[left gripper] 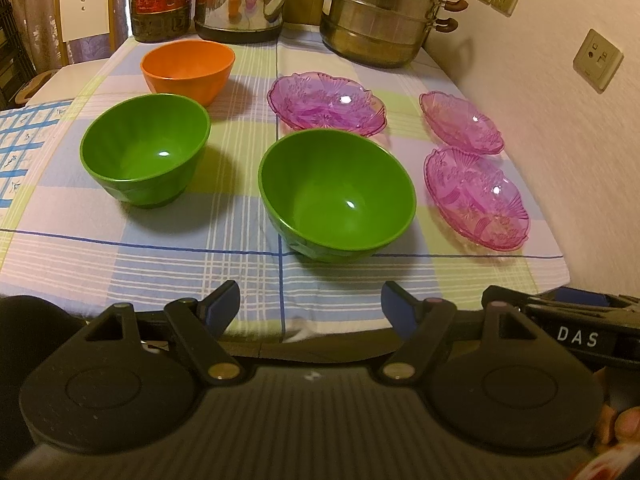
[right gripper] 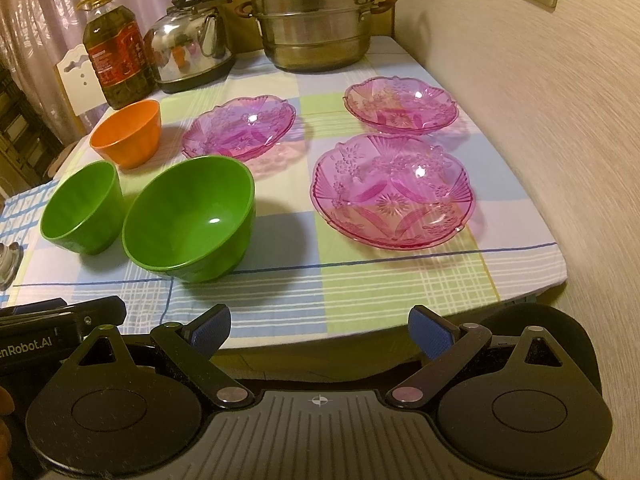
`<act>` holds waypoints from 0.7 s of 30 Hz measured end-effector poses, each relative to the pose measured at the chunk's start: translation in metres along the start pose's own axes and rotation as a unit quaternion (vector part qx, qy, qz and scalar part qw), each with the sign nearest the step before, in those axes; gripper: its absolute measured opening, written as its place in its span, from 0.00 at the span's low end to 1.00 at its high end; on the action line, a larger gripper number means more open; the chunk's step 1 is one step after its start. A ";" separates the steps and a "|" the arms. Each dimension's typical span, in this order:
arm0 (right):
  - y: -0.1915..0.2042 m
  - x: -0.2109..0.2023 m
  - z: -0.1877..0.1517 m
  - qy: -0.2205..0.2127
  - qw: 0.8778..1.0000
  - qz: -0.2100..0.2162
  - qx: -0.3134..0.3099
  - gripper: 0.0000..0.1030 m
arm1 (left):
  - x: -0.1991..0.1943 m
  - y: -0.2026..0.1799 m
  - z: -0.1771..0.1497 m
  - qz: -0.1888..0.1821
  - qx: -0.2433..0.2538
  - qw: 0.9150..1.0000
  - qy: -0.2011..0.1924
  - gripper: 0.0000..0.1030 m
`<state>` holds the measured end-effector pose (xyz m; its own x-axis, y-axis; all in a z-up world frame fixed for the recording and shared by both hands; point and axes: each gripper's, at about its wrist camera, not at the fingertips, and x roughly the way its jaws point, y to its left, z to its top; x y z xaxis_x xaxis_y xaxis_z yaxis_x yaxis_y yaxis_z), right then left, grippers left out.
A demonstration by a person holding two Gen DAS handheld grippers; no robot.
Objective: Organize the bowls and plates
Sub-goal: 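Move the left tool to one pink glass plate while the right tool reaches another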
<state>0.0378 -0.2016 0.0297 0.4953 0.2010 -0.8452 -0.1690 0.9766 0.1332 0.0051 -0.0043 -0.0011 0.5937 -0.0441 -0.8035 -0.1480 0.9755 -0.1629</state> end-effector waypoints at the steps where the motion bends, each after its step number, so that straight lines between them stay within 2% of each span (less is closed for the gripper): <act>1: -0.001 0.000 0.000 -0.001 1.000 0.000 0.001 0.93 | 0.000 0.000 0.001 -0.001 -0.001 1.000 -0.001 0.73; 10: -0.023 -0.007 0.014 -0.024 0.999 -0.016 0.026 0.93 | 0.006 -0.016 0.023 -0.029 0.010 0.999 -0.013 0.73; 17: -0.061 -0.011 0.033 -0.052 0.996 -0.040 0.058 0.93 | 0.021 -0.046 0.052 -0.066 0.044 0.996 -0.038 0.73; 21: -0.088 -0.009 0.047 -0.064 0.994 -0.044 0.080 0.93 | 0.040 -0.068 0.073 -0.094 0.068 0.993 -0.037 0.71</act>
<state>0.0879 -0.2857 0.0500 0.6085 0.1118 -0.7856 0.0127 0.9885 0.1505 0.0971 -0.0565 0.0194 0.6576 -0.2176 -0.7212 0.0768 0.9717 -0.2232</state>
